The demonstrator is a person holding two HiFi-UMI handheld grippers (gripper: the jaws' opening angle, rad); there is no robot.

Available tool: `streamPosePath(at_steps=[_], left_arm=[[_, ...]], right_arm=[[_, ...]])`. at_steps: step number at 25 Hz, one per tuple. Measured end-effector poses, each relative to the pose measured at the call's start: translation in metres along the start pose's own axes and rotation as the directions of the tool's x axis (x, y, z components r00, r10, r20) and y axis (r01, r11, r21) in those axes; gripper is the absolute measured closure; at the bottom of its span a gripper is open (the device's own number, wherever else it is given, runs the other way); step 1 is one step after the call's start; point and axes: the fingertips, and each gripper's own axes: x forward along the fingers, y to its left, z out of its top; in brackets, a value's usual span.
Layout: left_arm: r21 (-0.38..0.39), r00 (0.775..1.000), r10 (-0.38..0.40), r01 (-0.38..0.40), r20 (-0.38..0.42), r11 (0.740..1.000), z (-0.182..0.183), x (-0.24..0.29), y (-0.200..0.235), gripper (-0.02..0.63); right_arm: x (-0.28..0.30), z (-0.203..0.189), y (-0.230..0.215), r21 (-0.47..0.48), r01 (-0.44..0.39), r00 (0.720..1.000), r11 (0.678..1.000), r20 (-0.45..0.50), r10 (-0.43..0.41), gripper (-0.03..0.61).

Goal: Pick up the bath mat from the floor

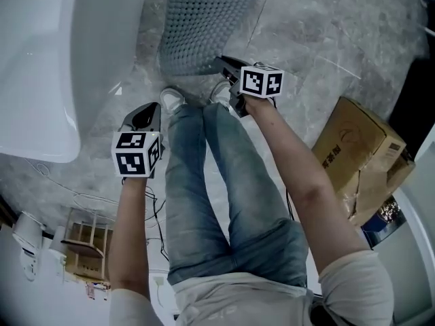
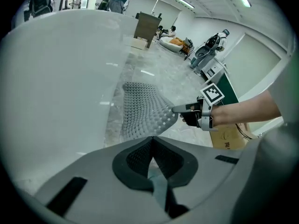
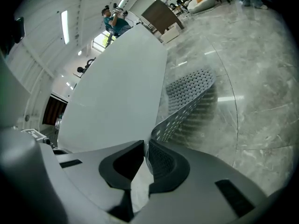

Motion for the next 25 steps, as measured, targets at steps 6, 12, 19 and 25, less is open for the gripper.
streamPosePath(at_steps=[6,12,19,25], left_arm=[[-0.014,0.999,0.005,-0.004,0.033,1.0,0.013,-0.029,-0.019,0.598],[-0.052,0.997,0.029,-0.025,0.074,0.998,0.029,-0.057,-0.021,0.598],[-0.085,0.993,0.057,-0.048,0.108,0.995,0.05,-0.095,-0.024,0.598],[-0.107,0.986,0.076,-0.061,0.145,0.992,0.071,-0.126,-0.035,0.598]], right_arm=[[-0.038,0.015,0.042,0.005,-0.034,0.999,0.999,0.016,0.034,0.534],[-0.068,0.038,0.09,-0.001,-0.108,0.994,0.994,0.03,0.108,0.545],[-0.105,0.062,0.139,-0.01,-0.15,0.988,0.989,0.046,0.15,0.548],[-0.138,0.085,0.184,-0.049,-0.191,0.98,0.98,0.055,0.194,0.548]])
